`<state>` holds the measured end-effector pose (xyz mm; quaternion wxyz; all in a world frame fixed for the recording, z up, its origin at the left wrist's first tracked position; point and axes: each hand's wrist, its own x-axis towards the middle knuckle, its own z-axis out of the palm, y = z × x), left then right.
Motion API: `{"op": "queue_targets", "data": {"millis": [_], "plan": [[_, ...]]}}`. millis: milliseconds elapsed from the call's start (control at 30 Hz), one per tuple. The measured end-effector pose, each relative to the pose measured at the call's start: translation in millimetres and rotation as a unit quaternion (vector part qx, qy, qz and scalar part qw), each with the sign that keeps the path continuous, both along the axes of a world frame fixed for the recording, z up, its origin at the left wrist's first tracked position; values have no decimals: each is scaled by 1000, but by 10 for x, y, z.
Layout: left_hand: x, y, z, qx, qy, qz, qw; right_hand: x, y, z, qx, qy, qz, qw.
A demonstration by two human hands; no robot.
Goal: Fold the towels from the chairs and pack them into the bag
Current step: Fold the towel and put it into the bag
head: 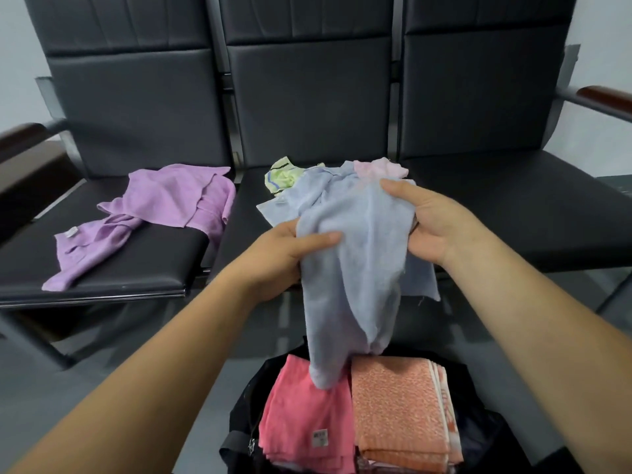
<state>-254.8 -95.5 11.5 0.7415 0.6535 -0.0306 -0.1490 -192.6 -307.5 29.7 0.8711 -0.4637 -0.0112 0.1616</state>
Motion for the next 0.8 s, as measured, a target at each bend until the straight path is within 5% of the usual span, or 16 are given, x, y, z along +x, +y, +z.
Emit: {"op": "queue_targets", "data": {"millis": [167, 333, 467, 700, 800], "plan": [[9, -68, 162, -179, 12, 108, 978, -94, -63, -119, -39, 17, 130, 991], [15, 53, 262, -91, -27, 87, 992, -146, -44, -118, 4, -13, 113, 994], [11, 190, 264, 3, -70, 73, 995, -105, -119, -49, -99, -51, 26, 993], [-32, 68, 276, -99, -85, 104, 986, -176, -187, 61, -21, -29, 82, 996], [-47, 65, 302, -141, -100, 114, 978, -208, -193, 69, -73, -45, 75, 993]]}}
